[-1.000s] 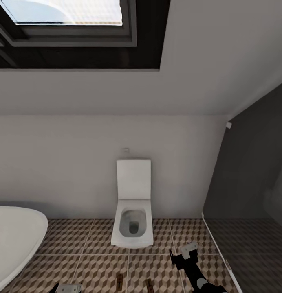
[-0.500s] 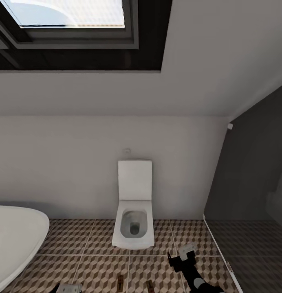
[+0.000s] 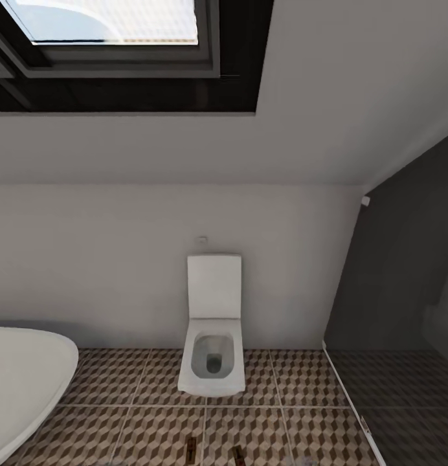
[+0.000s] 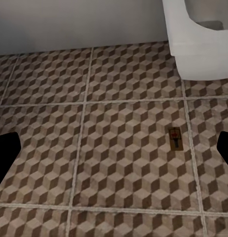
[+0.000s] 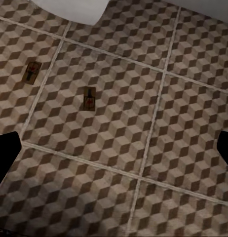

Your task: Take the four mousetraps from the cabinet in the bathroom and place them on the bathroom floor. Make sure all four end up on the same floor surface, and ensure that at least two of them are either under or directly next to the same bathroom sink.

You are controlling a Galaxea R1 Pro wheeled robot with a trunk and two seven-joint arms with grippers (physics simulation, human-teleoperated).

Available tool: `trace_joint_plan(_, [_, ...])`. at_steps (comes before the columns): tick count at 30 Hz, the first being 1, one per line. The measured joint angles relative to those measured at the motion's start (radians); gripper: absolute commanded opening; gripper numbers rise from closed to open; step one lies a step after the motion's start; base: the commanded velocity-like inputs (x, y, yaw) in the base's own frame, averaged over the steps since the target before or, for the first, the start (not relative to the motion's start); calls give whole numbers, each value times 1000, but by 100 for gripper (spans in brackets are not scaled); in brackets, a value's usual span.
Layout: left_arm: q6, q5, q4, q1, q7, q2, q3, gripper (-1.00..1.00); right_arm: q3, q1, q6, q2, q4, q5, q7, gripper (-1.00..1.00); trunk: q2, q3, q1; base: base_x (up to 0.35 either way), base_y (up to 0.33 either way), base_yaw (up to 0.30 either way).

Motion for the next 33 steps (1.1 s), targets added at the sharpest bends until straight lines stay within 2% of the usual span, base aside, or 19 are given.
trace_joint_plan(6, [1,0,0,3,1,-1,0,100,-8,81,-49,-9,-4,-9,-4,100,0,0,0,0,0,0])
trace_joint_plan(12, [1,1,0,4,1,-1,1,100,-88,96,-60,-4,-27,-94,-7,100,0,0,0,0,0,0])
trace_joint_plan(15, [2,2,0,5,2,-1,1,100,-105,98,-63,3,-54,-115,-6,100,0,0,0,0,0,0])
trace_joint_plan(21, [2,3,1,5,3,1,3,100,-118,101,-74,20,-145,-134,-1,100,0,0,0,0,0,0])
trace_joint_plan(33, [2,3,0,5,2,1,3,100,-119,101,-147,22,-154,-135,-4,100,0,0,0,0,0,0])
